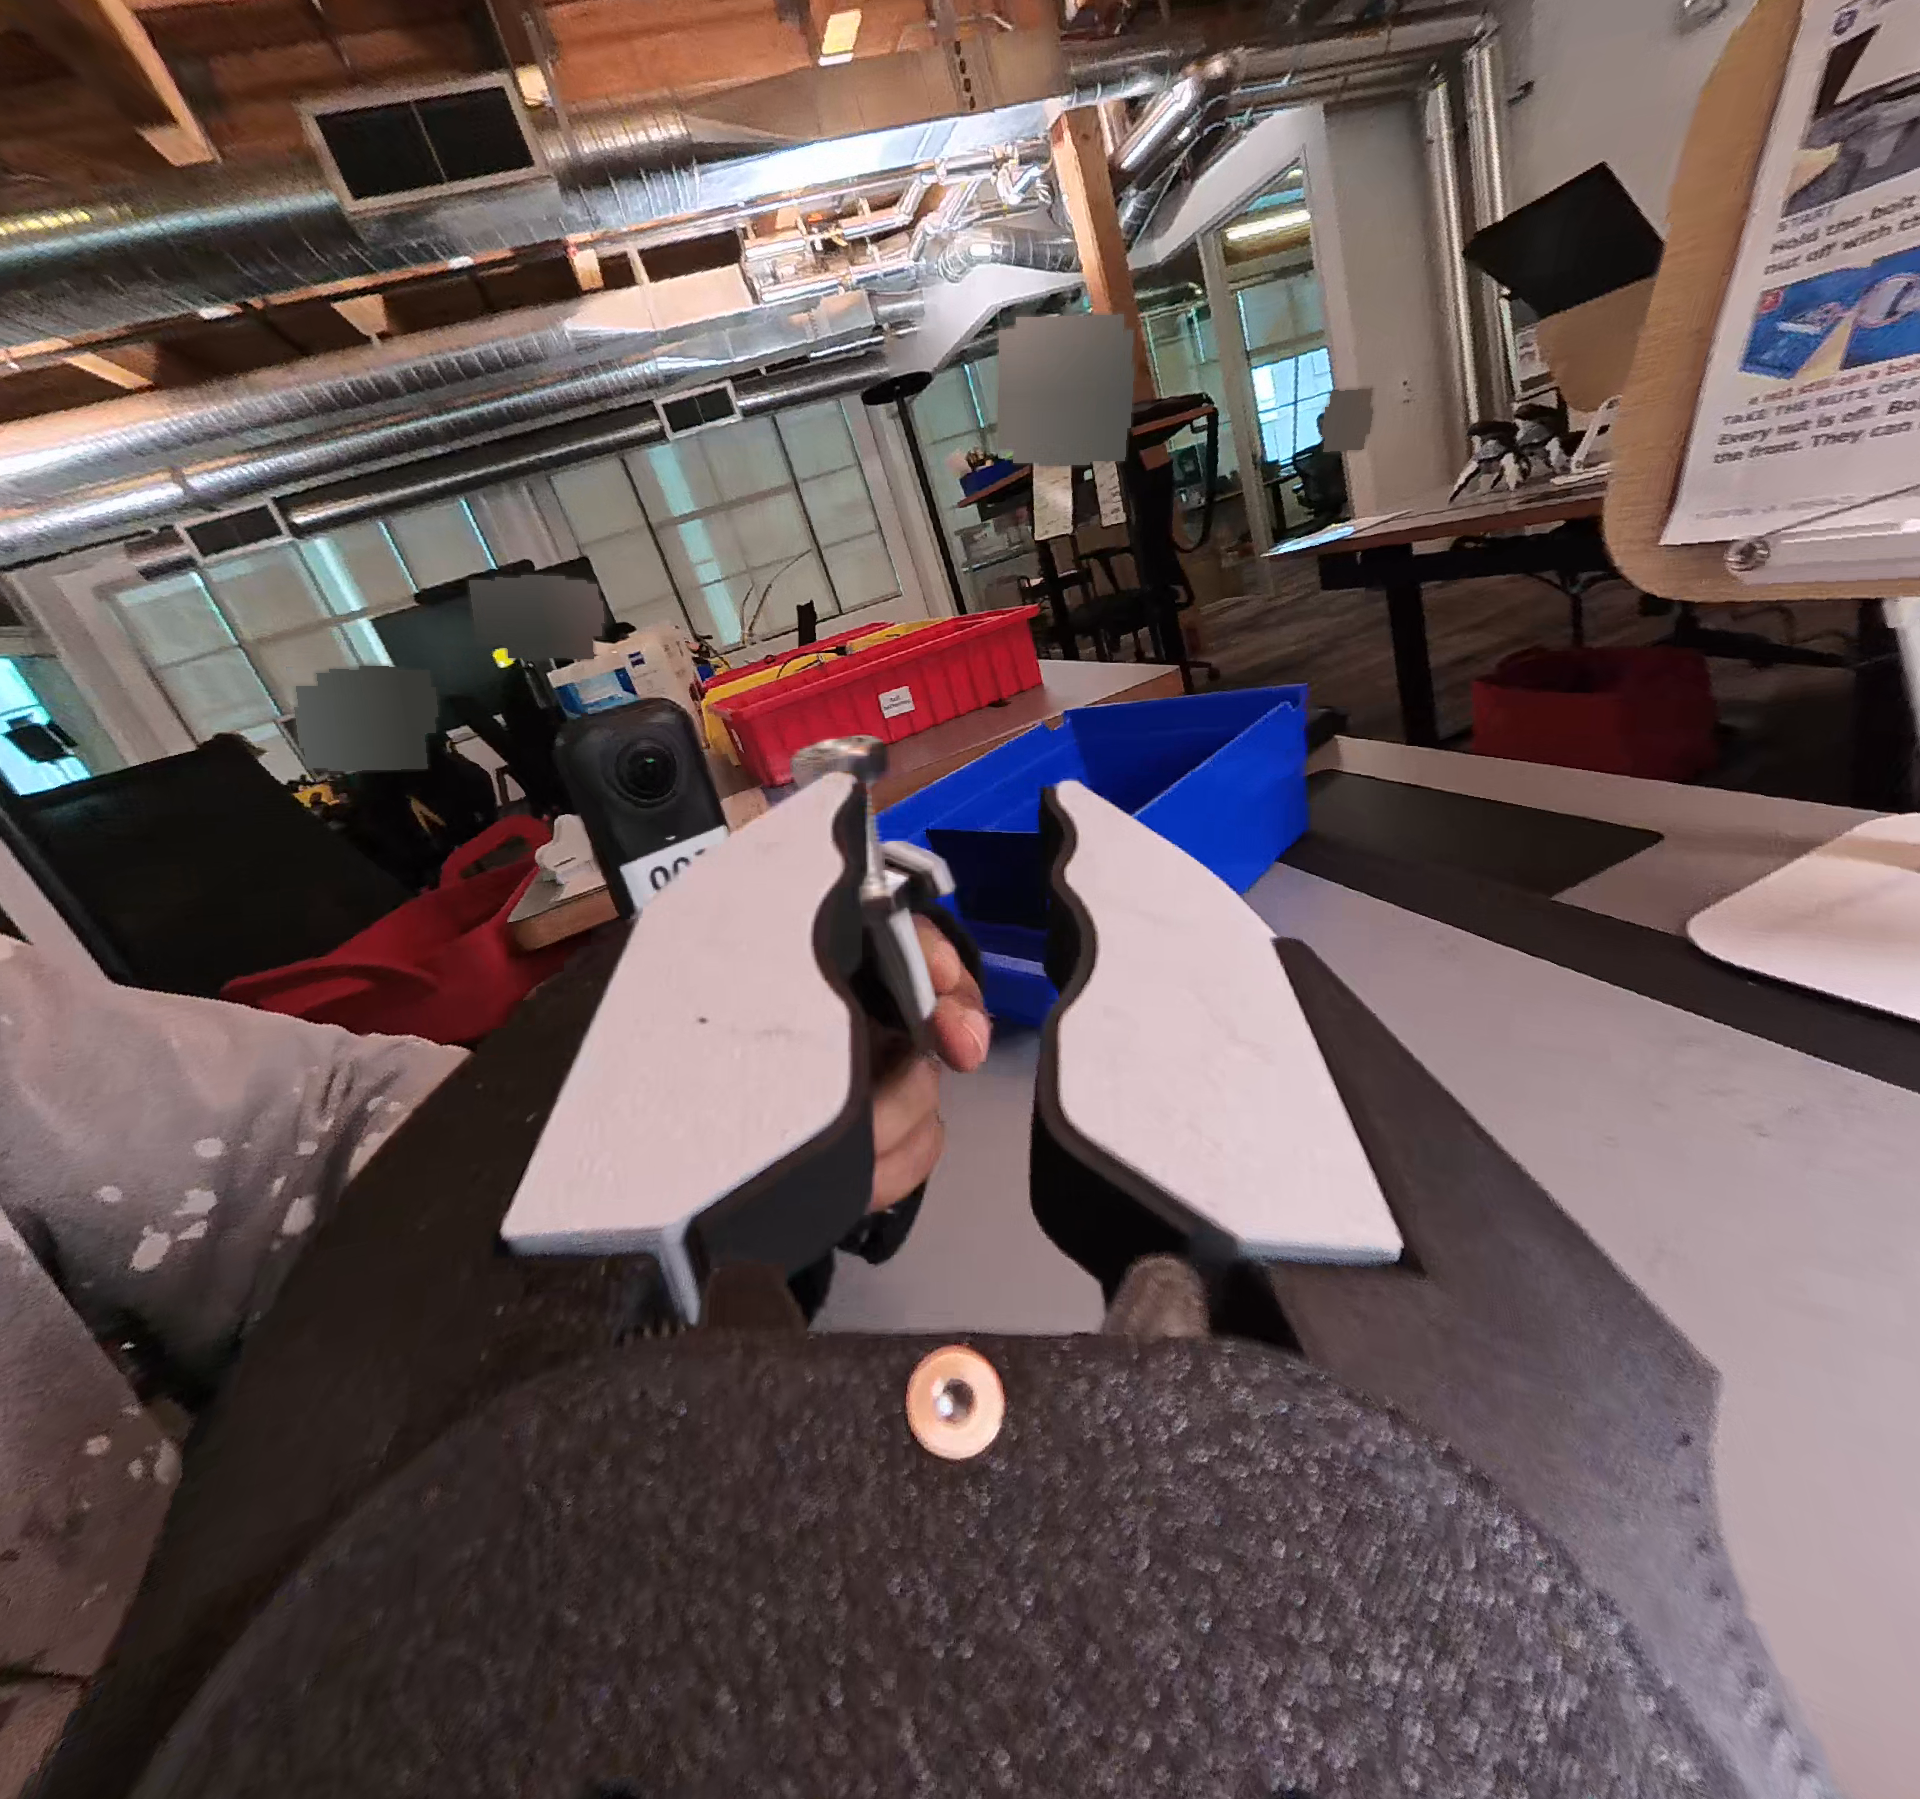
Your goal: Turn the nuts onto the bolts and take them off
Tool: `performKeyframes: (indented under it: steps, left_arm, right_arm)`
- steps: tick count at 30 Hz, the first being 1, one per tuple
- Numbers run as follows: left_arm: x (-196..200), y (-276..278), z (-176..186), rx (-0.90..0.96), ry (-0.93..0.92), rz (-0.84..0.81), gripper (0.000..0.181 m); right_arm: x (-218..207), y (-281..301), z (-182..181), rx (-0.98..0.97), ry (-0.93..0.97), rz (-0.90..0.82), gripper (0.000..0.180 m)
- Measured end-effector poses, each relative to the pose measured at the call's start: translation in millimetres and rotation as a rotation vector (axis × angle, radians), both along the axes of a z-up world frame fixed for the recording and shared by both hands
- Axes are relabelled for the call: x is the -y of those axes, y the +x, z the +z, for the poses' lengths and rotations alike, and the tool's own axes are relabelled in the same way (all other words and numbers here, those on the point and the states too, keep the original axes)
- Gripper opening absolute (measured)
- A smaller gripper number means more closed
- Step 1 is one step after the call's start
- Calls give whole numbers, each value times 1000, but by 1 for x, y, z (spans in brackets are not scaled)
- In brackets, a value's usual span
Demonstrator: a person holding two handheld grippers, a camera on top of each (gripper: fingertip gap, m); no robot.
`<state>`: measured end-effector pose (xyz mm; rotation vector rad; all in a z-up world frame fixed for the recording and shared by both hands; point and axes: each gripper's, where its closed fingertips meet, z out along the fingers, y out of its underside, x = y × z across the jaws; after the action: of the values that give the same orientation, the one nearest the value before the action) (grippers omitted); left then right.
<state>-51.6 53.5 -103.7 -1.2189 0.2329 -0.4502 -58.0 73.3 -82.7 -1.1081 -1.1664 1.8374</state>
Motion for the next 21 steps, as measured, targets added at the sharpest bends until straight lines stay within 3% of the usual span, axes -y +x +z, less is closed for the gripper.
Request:
performKeyframes:
  steps: [5,7,8,9,16,18,20,21]
  left_arm:
    - [-1,5,-3,-26,-6,-1,19]
    - [-1,5,-3,-21,-8,3,19]
    - [0,4,-1,-14,4,-8,18]
    - [1,3,0,-11,3,-4,18]
    - [-1,7,-2,-23,-5,-1,18]
    - [-1,7,-1,-21,-1,-3,18]
    - [1,3,1,1,6,-2,19]
    - [1,2,3,2,11,4,19]
  right_arm:
    - [18,-3,1,3,17,50,42]
    - [10,-2,1,0,9,29,35]
    - [1,-2,1,3,-7,-12,17]
    - [-5,-1,1,-5,-11,-38,15]
    - [18,0,6,-10,37,37,43]
    - [17,-2,4,-1,51,18,39]
    - [5,-1,4,1,15,-18,17]
    - [-1,0,5,-7,8,-38,17]
